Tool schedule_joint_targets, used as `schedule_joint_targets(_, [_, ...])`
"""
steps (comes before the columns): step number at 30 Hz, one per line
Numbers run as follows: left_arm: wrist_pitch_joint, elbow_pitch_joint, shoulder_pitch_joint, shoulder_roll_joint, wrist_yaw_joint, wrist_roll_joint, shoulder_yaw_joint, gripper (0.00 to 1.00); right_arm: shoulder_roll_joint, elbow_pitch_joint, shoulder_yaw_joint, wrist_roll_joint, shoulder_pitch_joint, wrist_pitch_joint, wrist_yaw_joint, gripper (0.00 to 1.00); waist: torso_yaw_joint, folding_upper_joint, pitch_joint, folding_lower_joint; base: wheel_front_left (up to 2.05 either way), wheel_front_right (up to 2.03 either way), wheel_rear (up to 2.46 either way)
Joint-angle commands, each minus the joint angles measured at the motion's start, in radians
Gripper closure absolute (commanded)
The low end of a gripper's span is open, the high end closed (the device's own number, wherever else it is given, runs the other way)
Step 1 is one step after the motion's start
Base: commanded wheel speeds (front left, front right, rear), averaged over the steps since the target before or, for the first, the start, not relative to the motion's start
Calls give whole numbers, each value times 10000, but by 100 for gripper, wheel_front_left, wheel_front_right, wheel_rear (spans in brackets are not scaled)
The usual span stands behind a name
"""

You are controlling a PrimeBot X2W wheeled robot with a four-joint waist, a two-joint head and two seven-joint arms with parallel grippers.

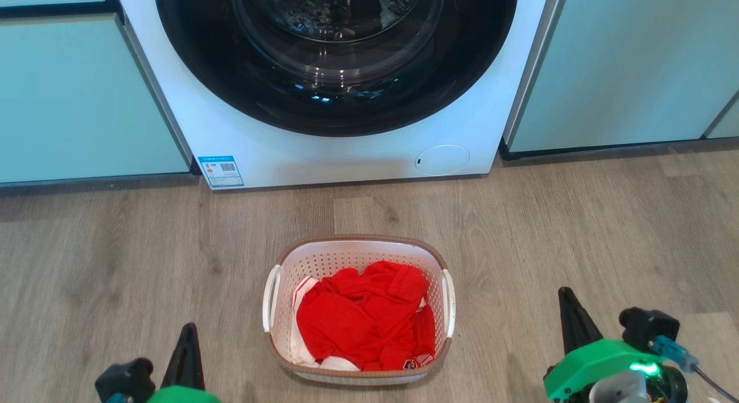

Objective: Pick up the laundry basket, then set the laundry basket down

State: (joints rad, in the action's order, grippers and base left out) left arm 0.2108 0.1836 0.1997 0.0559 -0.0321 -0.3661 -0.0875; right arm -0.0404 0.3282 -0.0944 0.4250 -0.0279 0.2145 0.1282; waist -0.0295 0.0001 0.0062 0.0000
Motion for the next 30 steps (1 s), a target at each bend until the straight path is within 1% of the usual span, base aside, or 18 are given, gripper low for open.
schedule_joint_targets(1, [-52,-226,-485,85,79,-313,142,100,-126,-364,80,322,405,-75,4,100,4,-1,0,0,0,0,0])
schedule_joint_targets(30, [-759,-11,-1155,162,487,-3614,473,100,-240,-497,436,3475,641,-777,9,100,81,-1,-8,0,0,0,0])
